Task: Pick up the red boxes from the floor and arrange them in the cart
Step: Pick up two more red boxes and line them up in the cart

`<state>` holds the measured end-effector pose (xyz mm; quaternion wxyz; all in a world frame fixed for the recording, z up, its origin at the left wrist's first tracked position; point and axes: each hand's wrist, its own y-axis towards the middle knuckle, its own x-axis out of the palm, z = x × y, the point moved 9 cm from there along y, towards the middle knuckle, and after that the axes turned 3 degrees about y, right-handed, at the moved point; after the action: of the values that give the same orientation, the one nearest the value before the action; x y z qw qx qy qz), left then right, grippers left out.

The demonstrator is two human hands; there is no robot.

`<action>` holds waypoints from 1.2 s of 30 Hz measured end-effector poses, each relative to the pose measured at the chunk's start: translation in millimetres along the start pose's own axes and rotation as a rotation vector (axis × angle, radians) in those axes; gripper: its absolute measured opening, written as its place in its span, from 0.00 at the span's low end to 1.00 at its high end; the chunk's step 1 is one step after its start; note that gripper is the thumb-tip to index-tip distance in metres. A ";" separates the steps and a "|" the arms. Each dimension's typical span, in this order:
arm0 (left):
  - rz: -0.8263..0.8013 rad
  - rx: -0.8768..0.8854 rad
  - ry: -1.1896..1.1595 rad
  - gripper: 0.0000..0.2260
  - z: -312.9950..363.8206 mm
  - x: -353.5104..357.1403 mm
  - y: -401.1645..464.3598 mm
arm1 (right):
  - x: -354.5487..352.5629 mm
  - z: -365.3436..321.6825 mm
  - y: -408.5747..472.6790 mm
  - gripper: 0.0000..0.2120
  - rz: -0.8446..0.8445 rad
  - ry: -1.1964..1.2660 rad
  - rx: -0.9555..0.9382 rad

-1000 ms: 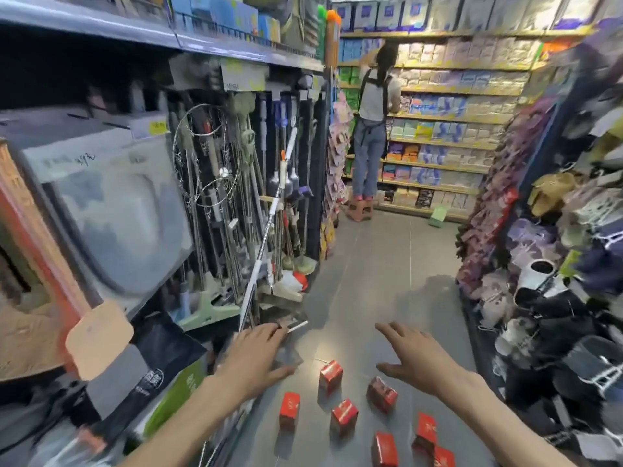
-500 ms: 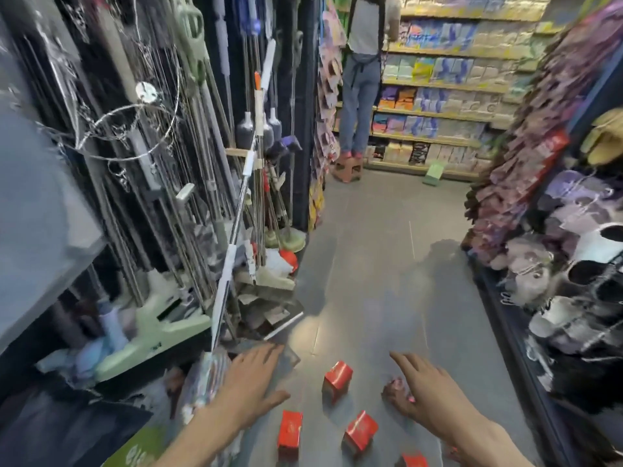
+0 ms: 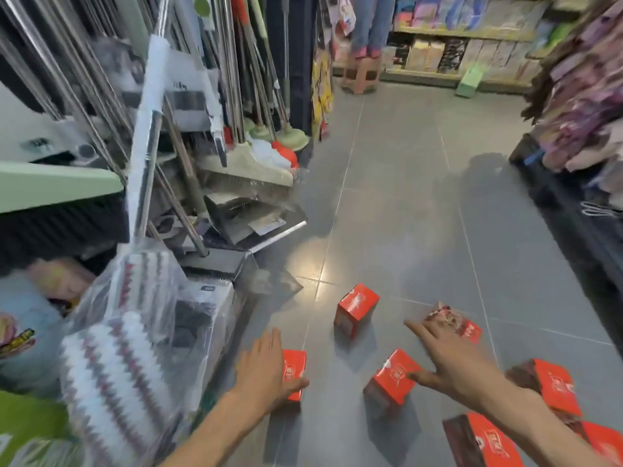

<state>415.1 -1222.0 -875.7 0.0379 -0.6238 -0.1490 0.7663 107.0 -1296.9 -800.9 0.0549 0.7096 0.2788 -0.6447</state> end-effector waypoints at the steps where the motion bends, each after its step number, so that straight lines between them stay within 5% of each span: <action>1: -0.014 -0.045 -0.025 0.56 -8.1 27.2 8.2 | 24.2 7.0 8.6 0.46 -0.002 -0.007 -0.005; 10: -0.042 -0.269 -0.146 0.62 -24.8 168.3 62.3 | 147.1 57.3 53.6 0.40 0.078 0.006 0.007; 15: 0.053 -0.144 -0.142 0.48 -17.4 172.5 67.7 | 160.1 70.7 53.2 0.39 0.055 0.045 0.008; 26: 0.049 0.147 -0.156 0.45 0.3 132.7 46.0 | 198.7 86.0 61.5 0.60 -0.141 -0.291 -0.131; 36: 0.060 0.158 -0.150 0.41 -19.6 137.1 23.8 | 229.6 54.1 94.7 0.50 -0.144 -0.388 -0.357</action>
<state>407.0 -1207.7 -1015.2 0.0528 -0.5639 -0.0719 0.8210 106.4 -1325.4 -1053.5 0.1857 0.5302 0.4218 -0.7117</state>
